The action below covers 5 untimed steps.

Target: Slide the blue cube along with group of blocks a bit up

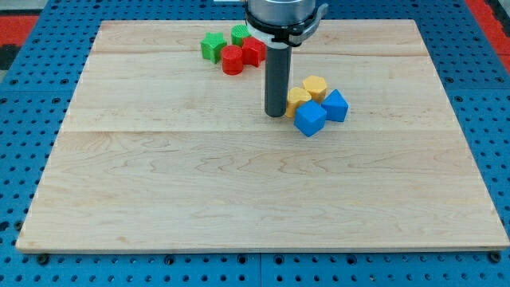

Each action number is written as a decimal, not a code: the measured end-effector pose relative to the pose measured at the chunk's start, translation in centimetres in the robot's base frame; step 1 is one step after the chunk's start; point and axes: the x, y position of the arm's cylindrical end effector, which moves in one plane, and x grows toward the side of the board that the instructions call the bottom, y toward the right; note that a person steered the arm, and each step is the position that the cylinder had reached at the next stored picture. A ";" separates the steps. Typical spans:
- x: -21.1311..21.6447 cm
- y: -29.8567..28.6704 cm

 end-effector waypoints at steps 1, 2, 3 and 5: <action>0.5 0.0; 0.7 0.0; 1.7 0.0; 5.0 2.1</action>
